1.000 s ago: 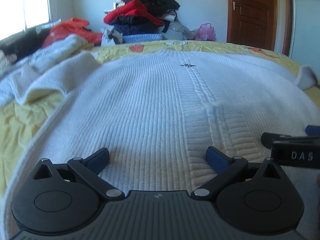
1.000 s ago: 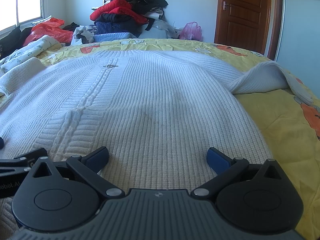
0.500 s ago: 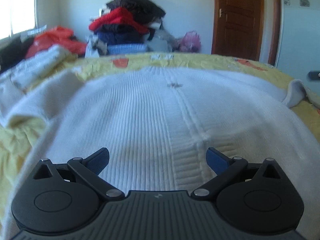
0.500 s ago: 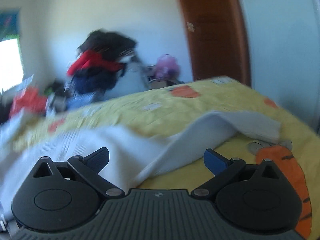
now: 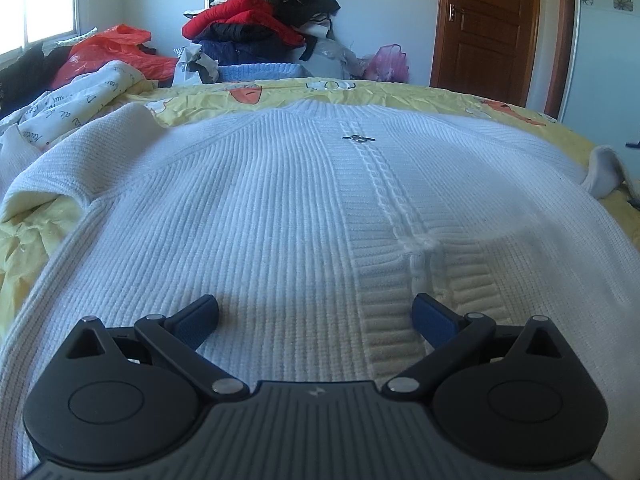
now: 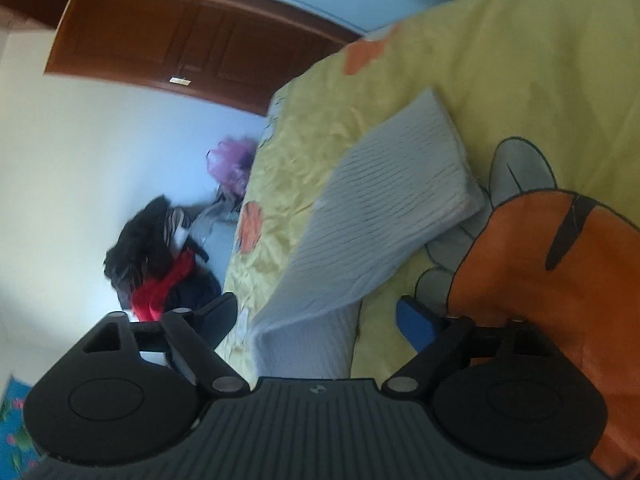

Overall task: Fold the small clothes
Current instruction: 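Grasp the cardigan sleeve cuff with the right gripper and lift it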

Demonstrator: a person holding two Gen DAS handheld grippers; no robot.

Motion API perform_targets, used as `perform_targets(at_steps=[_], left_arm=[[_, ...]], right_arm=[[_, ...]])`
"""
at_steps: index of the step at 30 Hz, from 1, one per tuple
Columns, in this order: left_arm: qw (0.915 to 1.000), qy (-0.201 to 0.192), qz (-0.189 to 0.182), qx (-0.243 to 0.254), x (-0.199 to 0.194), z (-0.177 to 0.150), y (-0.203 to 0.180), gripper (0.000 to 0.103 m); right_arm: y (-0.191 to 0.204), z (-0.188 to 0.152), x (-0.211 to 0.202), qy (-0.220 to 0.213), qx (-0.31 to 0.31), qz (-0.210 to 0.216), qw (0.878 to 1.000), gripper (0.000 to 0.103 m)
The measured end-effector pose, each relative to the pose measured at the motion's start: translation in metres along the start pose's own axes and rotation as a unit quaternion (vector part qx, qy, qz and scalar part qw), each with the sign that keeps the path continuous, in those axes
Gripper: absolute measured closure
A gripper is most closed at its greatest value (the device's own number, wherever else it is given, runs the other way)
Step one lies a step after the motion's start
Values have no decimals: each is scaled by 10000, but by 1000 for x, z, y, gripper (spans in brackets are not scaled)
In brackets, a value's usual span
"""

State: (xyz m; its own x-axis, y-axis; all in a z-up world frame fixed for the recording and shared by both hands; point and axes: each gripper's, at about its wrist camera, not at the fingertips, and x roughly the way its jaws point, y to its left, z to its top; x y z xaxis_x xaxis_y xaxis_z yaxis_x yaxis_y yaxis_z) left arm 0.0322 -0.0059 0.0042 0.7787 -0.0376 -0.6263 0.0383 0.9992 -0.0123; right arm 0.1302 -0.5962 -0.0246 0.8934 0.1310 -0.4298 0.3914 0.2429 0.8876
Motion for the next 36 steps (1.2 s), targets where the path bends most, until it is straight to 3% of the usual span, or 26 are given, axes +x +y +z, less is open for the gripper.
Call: perform_targets(at_steps=[4, 6, 8, 15, 19, 21, 23, 26, 28, 31, 33, 35, 36], left_arm=[[10000, 0, -3, 0, 0, 0, 0, 0], [10000, -1, -5, -4, 0, 0, 0, 0], [10000, -4, -8, -10, 0, 0, 0, 0], [9999, -39, -73, -99, 1, 0, 3, 0], [9997, -77, -147, -191, 0, 0, 6, 0], [9995, -97, -185, -238, 0, 0, 8, 0], [9993, -114, -218, -280, 0, 0, 9, 0], [9990, -138, -263, -341, -1, 0, 11, 0], [9988, -152, -291, -376, -1, 0, 12, 0], [9984, -172, -333, -424, -2, 0, 14, 0], [9981, -187, -369, -462, -2, -1, 16, 0], [9978, -197, -396, -488, -2, -1, 17, 0], [9977, -200, -407, -497, -2, -1, 18, 0]], right_arm=[[-9, 4, 3, -472, 206, -193, 9985, 51], [-12, 4, 4, -529, 143, -299, 9981, 71], [-7, 6, 2, -604, -147, -365, 9974, 83], [55, -3, -33, -1169, -1374, -110, 9835, 87], [118, -17, -48, -1207, -2129, 496, 9683, 88], [160, -35, -51, -1050, -2590, 950, 9555, 88], [199, -71, -56, -747, -3218, 1399, 9334, 88], [245, -141, -37, 185, -3962, 1968, 8967, 89], [259, -201, -14, 821, -4468, 2115, 8654, 89], [250, -290, 23, 1680, -5086, 1990, 8207, 90], [232, -339, 47, 2154, -5311, 1741, 8008, 90], [211, -372, 67, 2375, -5438, 1384, 7929, 90], [200, -380, 73, 2459, -5434, 1190, 7938, 83]])
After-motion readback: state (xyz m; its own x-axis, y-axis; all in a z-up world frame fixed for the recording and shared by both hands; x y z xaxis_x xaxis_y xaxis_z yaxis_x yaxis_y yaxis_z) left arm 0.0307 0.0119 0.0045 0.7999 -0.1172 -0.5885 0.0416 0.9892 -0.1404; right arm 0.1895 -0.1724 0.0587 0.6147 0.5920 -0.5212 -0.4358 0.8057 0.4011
